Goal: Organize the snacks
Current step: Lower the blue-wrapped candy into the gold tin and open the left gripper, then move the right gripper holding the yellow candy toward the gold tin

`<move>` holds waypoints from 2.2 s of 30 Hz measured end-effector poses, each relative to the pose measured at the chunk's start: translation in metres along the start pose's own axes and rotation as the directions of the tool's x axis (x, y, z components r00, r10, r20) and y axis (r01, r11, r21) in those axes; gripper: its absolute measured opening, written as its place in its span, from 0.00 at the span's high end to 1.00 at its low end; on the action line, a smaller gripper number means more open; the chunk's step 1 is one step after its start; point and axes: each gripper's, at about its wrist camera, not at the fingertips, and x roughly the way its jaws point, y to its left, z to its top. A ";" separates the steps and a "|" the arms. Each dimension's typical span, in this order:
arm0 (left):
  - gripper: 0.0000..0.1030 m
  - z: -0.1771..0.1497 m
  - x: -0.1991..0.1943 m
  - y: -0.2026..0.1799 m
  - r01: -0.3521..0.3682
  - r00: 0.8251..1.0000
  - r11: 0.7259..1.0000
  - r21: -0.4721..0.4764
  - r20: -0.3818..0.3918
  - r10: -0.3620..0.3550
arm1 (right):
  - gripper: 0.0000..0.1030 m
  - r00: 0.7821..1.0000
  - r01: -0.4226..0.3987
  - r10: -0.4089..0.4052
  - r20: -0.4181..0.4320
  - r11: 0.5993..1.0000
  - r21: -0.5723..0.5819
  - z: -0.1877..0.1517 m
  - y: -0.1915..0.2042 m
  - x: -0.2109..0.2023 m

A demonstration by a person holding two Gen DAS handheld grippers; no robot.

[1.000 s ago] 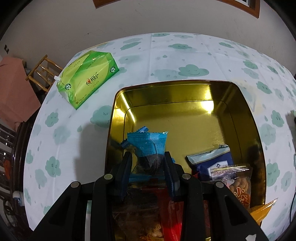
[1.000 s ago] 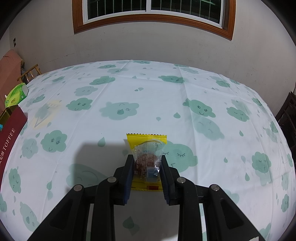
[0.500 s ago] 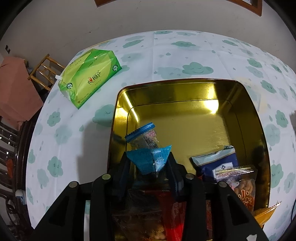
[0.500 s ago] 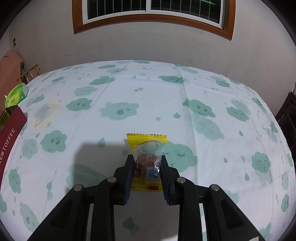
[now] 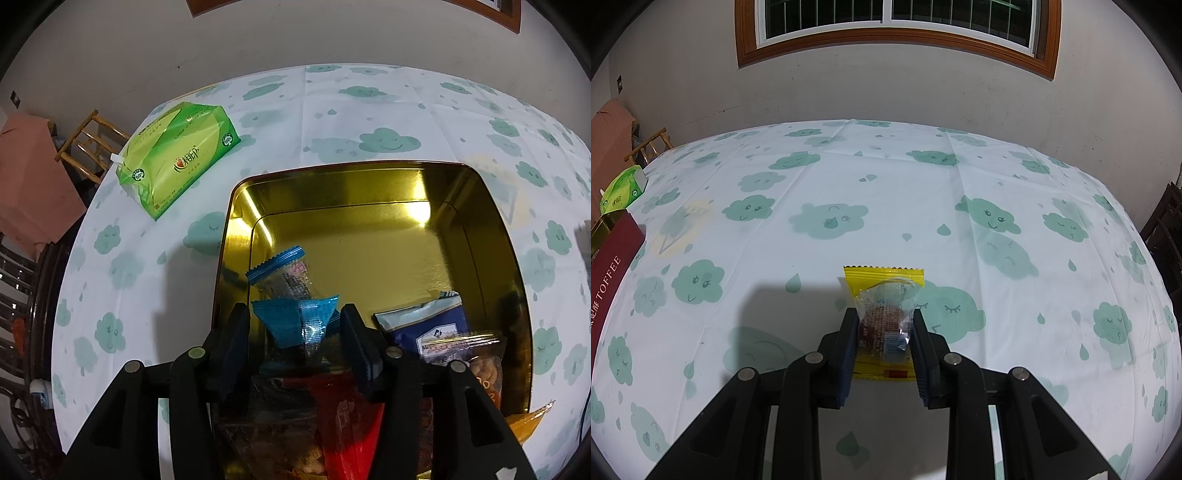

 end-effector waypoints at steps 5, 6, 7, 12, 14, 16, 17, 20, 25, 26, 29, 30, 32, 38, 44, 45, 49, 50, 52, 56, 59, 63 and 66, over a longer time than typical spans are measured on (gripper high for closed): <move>0.46 -0.001 -0.008 0.000 -0.006 1.000 1.000 -0.003 0.020 0.006 | 0.74 1.000 0.000 0.000 0.000 1.000 0.000 0.000 0.000 0.000; 0.46 -0.001 -0.010 0.001 -0.007 1.000 1.000 -0.007 0.025 0.007 | 0.74 1.000 0.000 0.000 0.000 1.000 0.000 0.000 0.000 0.000; 0.46 -0.001 -0.012 0.002 -0.007 1.000 1.000 -0.009 0.029 0.007 | 0.74 1.000 0.000 0.000 0.000 1.000 0.000 0.000 0.000 0.000; 0.46 -0.003 -0.034 0.004 0.006 0.997 0.999 -0.038 0.077 -0.003 | 0.74 1.000 0.001 -0.001 -0.001 1.000 0.000 0.000 0.001 0.000; 0.46 -0.007 -0.045 0.005 0.000 0.995 0.998 -0.060 0.100 0.006 | 0.74 1.000 0.002 -0.002 -0.001 1.000 -0.001 0.000 0.001 0.000; 0.42 -0.013 -0.056 0.005 -0.009 0.993 0.997 -0.083 0.120 0.019 | 0.74 1.000 0.001 -0.001 -0.001 1.000 0.000 0.000 0.001 0.000; 0.42 -0.016 -0.062 0.006 -0.009 0.991 0.996 -0.092 0.129 0.020 | 0.74 1.000 0.001 -0.001 -0.001 1.000 0.000 0.000 0.001 0.000; 0.42 -0.027 -0.077 0.006 -0.009 0.988 0.993 -0.115 0.152 0.027 | 0.74 1.000 0.004 -0.004 -0.001 1.000 -0.003 0.001 0.001 0.000; 0.41 -0.047 -0.103 0.009 -0.008 0.982 0.987 -0.160 0.187 0.038 | 0.74 1.000 0.007 -0.007 -0.001 1.000 -0.005 0.001 -0.001 -0.001; 0.41 -0.050 -0.106 0.010 -0.006 0.981 0.987 -0.164 0.190 0.037 | 0.74 1.000 0.006 -0.006 -0.001 1.000 -0.004 0.001 -0.001 -0.001; 0.40 -0.058 -0.114 0.011 -0.006 0.981 0.985 -0.174 0.189 0.039 | 0.74 1.000 0.004 -0.004 -0.001 1.000 -0.003 0.001 -0.001 -0.001; 0.40 -0.060 -0.117 0.011 -0.004 0.981 0.984 -0.179 0.192 0.039 | 0.74 1.000 0.005 -0.005 -0.001 1.000 -0.004 0.001 0.000 0.000; 0.40 -0.064 -0.119 0.012 -0.002 0.980 0.982 -0.187 0.194 0.039 | 0.74 1.000 0.006 -0.006 -0.001 1.000 -0.005 0.001 0.000 0.000; 0.38 -0.075 -0.122 0.010 0.015 0.980 0.979 -0.203 0.198 0.026 | 0.74 1.000 0.008 -0.008 -0.002 1.000 -0.001 0.001 0.000 -0.001; 0.24 -0.087 -0.120 0.008 0.033 0.981 0.974 -0.222 0.195 0.011 | 0.74 0.999 0.040 -0.040 -0.012 0.999 0.036 0.002 0.001 -0.001; 0.24 -0.089 -0.120 0.007 0.026 0.981 0.975 -0.221 0.195 0.018 | 0.75 0.999 0.049 -0.048 -0.016 0.998 0.041 0.003 0.002 -0.001; 0.24 -0.094 -0.121 0.008 0.013 0.980 0.976 -0.218 0.197 0.031 | 0.75 0.997 0.079 -0.077 -0.029 0.995 0.060 0.004 0.005 -0.001; 0.24 -0.093 -0.121 0.007 0.008 0.980 0.976 -0.218 0.196 0.035 | 0.75 0.996 0.081 -0.079 -0.031 0.994 0.067 0.004 0.005 -0.001; 0.24 -0.096 -0.122 0.007 -0.010 0.978 0.977 -0.214 0.200 0.054 | 0.75 0.996 0.084 -0.082 -0.034 0.994 0.075 0.003 0.005 -0.003; 0.22 -0.102 -0.123 0.009 -0.038 0.975 0.976 -0.212 0.207 0.083 | 0.75 0.996 0.081 -0.078 -0.040 0.993 0.085 0.000 0.007 -0.009; 0.22 -0.104 -0.121 0.012 -0.038 0.975 0.975 -0.220 0.207 0.084 | 0.75 0.996 0.083 -0.080 -0.038 0.993 0.081 -0.002 0.010 -0.017; 0.22 -0.107 -0.119 0.015 -0.035 0.975 0.972 -0.231 0.207 0.084 | 0.75 0.997 0.069 -0.067 -0.034 0.994 0.087 -0.004 0.015 -0.030; 0.22 -0.109 -0.117 0.019 -0.031 0.975 0.970 -0.241 0.208 0.082 | 0.75 0.998 0.055 -0.053 -0.031 0.995 0.084 -0.005 0.022 -0.042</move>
